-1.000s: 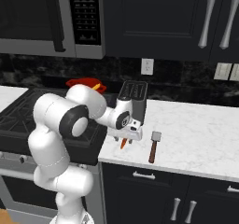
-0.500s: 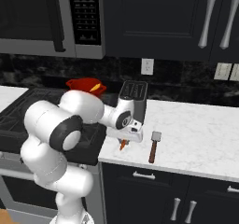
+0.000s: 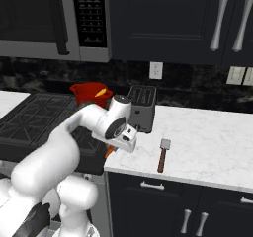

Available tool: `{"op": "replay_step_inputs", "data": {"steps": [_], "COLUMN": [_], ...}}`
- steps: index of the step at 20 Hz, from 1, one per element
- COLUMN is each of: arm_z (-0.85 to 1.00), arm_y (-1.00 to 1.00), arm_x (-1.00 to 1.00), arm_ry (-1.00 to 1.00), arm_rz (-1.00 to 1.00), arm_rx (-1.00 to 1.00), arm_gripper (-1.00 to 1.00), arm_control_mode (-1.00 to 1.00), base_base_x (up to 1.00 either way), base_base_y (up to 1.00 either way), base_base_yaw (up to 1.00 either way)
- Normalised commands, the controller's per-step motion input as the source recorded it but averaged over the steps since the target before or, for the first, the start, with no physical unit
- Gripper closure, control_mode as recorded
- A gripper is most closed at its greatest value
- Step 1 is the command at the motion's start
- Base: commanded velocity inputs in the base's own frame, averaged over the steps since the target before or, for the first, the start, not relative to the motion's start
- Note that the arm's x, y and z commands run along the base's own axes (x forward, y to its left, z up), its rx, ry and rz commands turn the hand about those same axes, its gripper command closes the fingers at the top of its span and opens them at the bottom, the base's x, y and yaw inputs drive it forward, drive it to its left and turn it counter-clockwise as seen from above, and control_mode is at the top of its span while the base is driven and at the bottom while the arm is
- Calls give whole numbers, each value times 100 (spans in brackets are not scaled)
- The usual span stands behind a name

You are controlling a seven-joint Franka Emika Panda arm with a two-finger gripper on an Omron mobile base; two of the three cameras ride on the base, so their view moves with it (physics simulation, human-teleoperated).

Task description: Put the corn and carrot in the pot. Retrieve the spatula and lightly stir the vegetables in the pot.

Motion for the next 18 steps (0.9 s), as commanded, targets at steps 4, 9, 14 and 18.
{"op": "replay_step_inputs", "data": {"steps": [4,9,14,18], "arm_z": [86,78,45,39], "arm_y": [99,93,62,41], "arm_x": [-38,0,54,79], "arm_ry": [0,0,-5,-1], "arm_rz": [-17,-18,-20,-23], "arm_rx": [27,24,17,17], "arm_gripper": [100,100,100,100], "arm_control_mode": [-100,-100,-100,-100], "base_base_x": [0,0,0,0], "base_base_y": [0,0,0,0], "base_base_yaw": [0,0,0,0]}}
